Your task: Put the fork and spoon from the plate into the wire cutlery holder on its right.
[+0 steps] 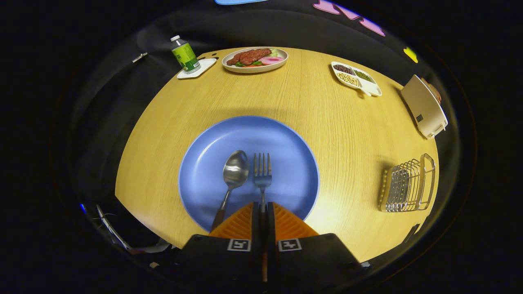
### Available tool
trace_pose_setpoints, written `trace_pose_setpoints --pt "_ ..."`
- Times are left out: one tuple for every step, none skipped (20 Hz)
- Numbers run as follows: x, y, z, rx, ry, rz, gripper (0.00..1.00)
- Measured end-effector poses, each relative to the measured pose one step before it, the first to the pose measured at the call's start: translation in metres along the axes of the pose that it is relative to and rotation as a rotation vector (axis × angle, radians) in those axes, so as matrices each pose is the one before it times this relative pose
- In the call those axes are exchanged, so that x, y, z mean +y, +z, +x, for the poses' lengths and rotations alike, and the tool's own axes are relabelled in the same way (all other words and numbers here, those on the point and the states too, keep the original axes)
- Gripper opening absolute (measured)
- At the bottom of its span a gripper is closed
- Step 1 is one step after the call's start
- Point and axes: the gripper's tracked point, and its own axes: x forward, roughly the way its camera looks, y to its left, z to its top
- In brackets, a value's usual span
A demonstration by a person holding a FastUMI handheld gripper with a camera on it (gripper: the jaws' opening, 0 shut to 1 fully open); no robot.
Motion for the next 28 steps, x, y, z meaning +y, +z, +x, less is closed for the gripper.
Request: trace_pose_setpoints --pt "-0.00040 0.00105 -0.00053 -0.00349 0.00525 0.00389 0.08" --pt "0.00088 0.00246 -0.00067 -0.00796 0.00877 0.00212 0.08" --pt "-0.00038 0.00401 -0.00270 -0.01756 0.00145 0.00272 0.09" --pt "0.00040 0.00393 -0.00281 -0.01925 0.00288 -0.00242 0.08" --pt "-0.00069 0.00411 -0.00289 -0.01280 0.00210 -0.00827 0.08" --pt "-0.00040 0.00352 -0.00400 -0.01280 0.00258 -0.00451 0.08" --pt "-0.00005 0.00298 -0.00322 -0.00792 0.00602 0.00184 0.08" --pt "0.00065 0.00301 -0.00434 -0.00837 0.01104 0.00646 0.08" --pt "0.00018 0.00429 -0.00587 -0.00884 0.01062 0.01089 0.08" --pt "0.00023 0.00429 -0.00776 -0.01387 0.01265 0.01087 0.08" --pt "-0.00044 0.00532 -0.00977 -0.01425 0.01434 0.00516 0.08" --pt "-0.00270 0.00436 -0.01082 -0.01419 0.01191 -0.00024 0.08" --pt "-0.00489 0.00403 -0.01162 -0.01220 0.01027 -0.00236 0.08" --pt "-0.00776 0.00350 -0.01233 -0.00978 0.00484 -0.00128 0.08" --pt "-0.00964 0.00362 -0.01281 -0.01167 0.00003 0.00235 0.08" --pt "-0.01034 0.00346 -0.01322 -0.00983 -0.00034 0.00405 0.08" --pt "-0.01217 0.00258 -0.01262 -0.00835 -0.00458 0.00533 0.08" --pt "-0.01415 0.00095 -0.01224 -0.00332 -0.00767 0.00111 0.08" --pt "-0.01553 -0.00157 -0.01172 0.01218 -0.00828 -0.00310 0.08" --pt "-0.01431 -0.00017 -0.00939 -0.00189 -0.01225 0.00209 0.08" --pt "-0.01672 -0.00050 -0.01079 0.00021 -0.01455 0.00267 0.08" --pt "-0.01448 -0.00372 -0.00634 0.01060 -0.01401 -0.00061 0.08" --pt "-0.01636 -0.00565 -0.00768 0.01868 -0.01574 -0.00941 0.08" --pt "-0.01343 -0.00426 -0.00328 0.01671 -0.01217 -0.00969 0.08" --pt "-0.01263 -0.00355 -0.00409 0.00954 -0.00892 -0.00703 0.08" --pt "-0.01010 -0.00415 -0.00326 0.01154 -0.00223 -0.00546 0.08" --pt "-0.01013 -0.00284 -0.00157 0.01018 -0.00311 -0.00172 0.08" --pt "-0.00997 -0.00409 0.00030 0.01200 -0.00404 0.00072 0.08"
